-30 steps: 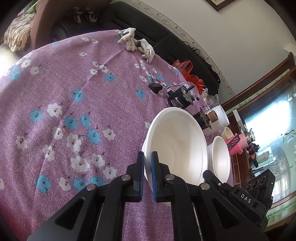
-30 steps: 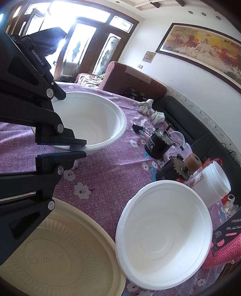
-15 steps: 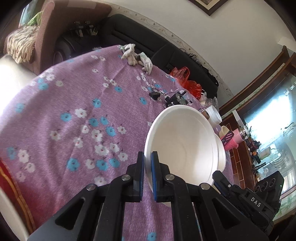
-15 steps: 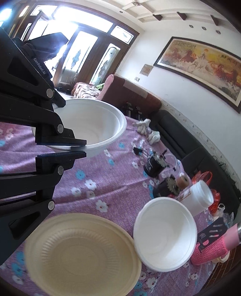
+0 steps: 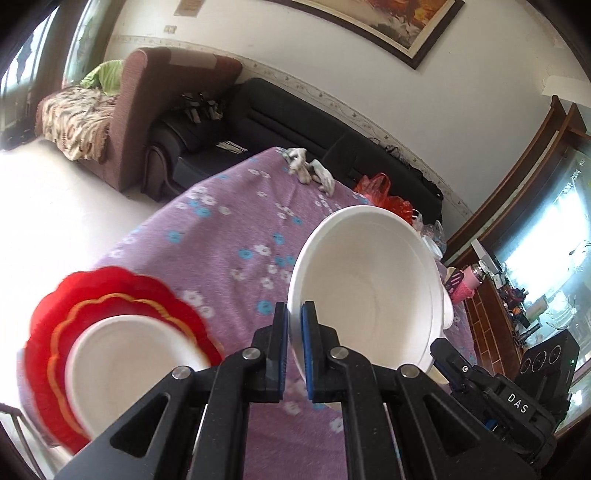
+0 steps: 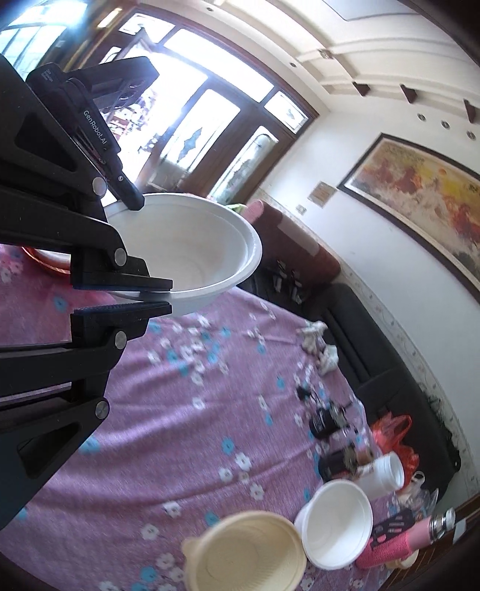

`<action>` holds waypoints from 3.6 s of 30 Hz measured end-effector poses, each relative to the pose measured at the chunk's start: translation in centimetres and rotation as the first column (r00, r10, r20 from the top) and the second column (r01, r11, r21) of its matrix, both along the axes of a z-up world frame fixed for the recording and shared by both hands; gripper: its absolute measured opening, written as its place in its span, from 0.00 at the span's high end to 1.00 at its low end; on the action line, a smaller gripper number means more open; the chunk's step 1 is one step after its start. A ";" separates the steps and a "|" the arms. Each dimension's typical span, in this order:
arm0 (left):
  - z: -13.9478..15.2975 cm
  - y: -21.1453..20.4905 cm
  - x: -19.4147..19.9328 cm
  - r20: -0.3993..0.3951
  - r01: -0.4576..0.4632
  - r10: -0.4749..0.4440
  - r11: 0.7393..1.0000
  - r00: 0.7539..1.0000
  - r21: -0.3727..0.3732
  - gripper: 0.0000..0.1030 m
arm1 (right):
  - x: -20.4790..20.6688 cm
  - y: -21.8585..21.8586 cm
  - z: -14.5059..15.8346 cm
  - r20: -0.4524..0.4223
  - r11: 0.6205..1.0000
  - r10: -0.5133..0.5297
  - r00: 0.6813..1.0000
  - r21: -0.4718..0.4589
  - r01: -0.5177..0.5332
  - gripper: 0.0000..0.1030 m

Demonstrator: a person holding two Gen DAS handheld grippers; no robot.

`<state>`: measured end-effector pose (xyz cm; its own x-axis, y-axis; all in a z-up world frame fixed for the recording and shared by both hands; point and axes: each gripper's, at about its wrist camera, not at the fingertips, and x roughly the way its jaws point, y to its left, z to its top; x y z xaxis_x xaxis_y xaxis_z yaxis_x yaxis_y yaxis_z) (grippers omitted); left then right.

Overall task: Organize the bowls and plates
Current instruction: 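Carry the white bowl over and lower it into the red plate stack, then open both tools and withdraw from the stacked white bowl, then move both tools to the cream ribbed bowl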

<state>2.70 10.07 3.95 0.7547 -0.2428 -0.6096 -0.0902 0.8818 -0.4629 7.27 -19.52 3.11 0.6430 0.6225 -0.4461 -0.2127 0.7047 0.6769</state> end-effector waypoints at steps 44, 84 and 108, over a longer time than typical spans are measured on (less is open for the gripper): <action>-3.6 10.3 -9.1 -0.076 -0.216 0.258 0.910 0.963 0.354 0.61 | -2.0 15.2 -7.5 -0.188 0.949 0.220 0.957 -0.186 -0.255 0.90; 1.0 9.1 -8.1 0.016 -0.226 0.231 0.932 0.973 0.283 0.58 | -0.5 12.9 -10.5 -0.413 0.844 0.500 0.762 0.431 -0.320 0.42; 0.7 -21.5 12.3 -0.122 0.283 -0.262 0.937 0.957 0.204 0.32 | 0.6 -25.5 -0.2 -0.078 0.898 -0.439 0.895 -0.085 0.433 0.42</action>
